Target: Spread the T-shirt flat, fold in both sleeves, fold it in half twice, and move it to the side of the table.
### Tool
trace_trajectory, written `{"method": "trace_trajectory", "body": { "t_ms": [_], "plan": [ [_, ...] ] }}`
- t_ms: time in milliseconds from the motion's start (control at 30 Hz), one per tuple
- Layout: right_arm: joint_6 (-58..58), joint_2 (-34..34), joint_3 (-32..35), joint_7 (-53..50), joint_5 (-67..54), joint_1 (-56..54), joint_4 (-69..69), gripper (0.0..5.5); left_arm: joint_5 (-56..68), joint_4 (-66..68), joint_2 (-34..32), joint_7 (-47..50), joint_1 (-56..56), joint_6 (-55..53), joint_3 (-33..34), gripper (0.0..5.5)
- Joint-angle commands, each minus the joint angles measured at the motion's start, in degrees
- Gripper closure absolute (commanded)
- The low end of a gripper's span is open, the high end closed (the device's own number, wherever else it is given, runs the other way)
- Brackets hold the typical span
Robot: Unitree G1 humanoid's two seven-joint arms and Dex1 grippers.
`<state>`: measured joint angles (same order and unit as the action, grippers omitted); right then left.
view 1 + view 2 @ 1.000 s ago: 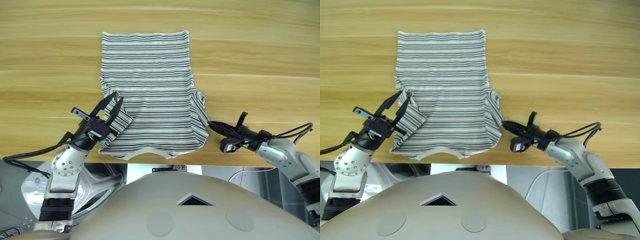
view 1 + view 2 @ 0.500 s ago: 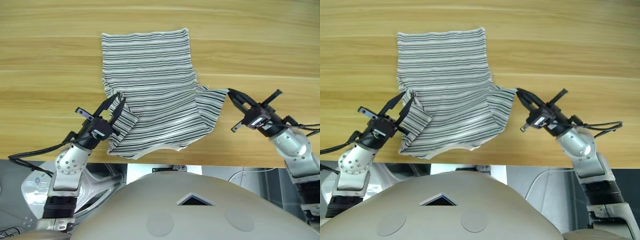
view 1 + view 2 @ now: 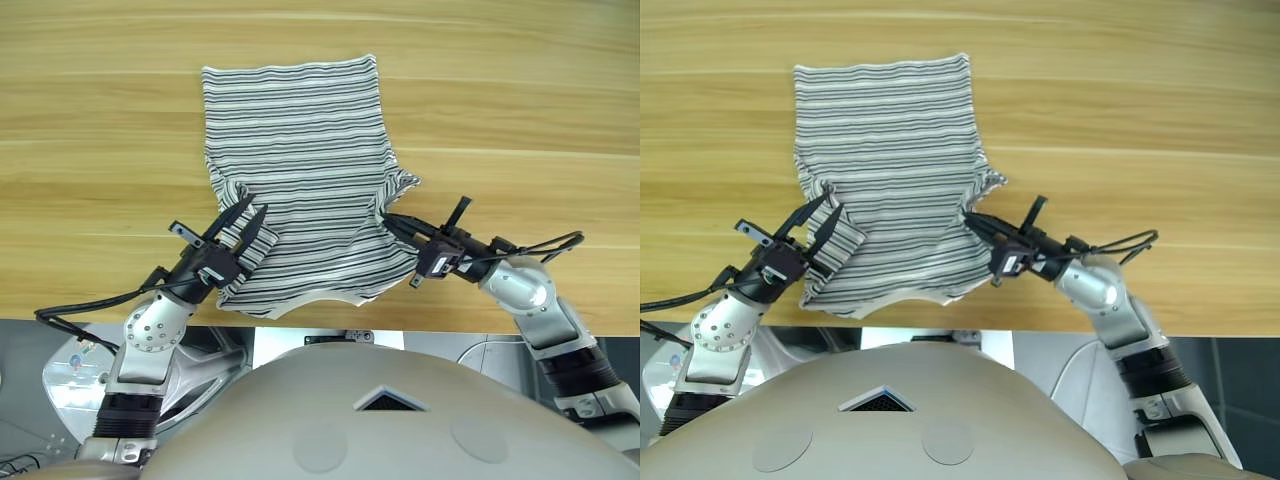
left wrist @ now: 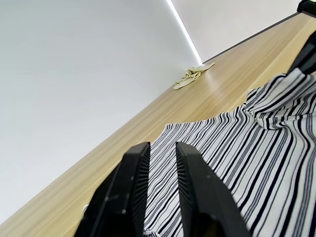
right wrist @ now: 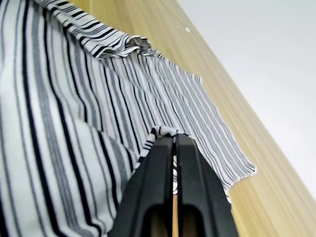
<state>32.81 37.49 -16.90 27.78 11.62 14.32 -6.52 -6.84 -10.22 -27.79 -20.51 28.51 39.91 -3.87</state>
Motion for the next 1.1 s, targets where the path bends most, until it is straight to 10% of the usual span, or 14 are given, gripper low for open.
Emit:
{"method": "trace_trajectory", "body": {
  "t_ms": [33,200,667,967,1100],
  "plan": [
    [-0.1,-0.9,-3.0,1.9,2.8,-1.0,3.0,5.5,-1.0,0.5,-0.1,-0.6,-0.8,0.3,-1.0,4.53],
    [-0.7,-5.3,-4.8,0.5,4.9,-5.4,10.2,5.5,-0.8,0.4,-0.1,-0.7,-1.4,0.2,-1.6,4.53],
    [1.6,-8.2,-10.7,4.7,3.3,-4.4,10.5,3.37,0.1,1.3,-0.1,-1.1,-2.7,0.3,-3.2,4.53],
    [-4.5,-2.5,4.9,6.3,-36.2,-2.0,-12.6,3.37,-0.3,3.4,0.6,-0.6,-4.3,0.8,-4.4,4.53],
    [-2.8,1.9,12.5,6.4,-24.2,2.0,0.1,3.37,-0.5,3.8,0.1,-1.2,-4.0,1.3,-5.1,4.53]
  ]
}}
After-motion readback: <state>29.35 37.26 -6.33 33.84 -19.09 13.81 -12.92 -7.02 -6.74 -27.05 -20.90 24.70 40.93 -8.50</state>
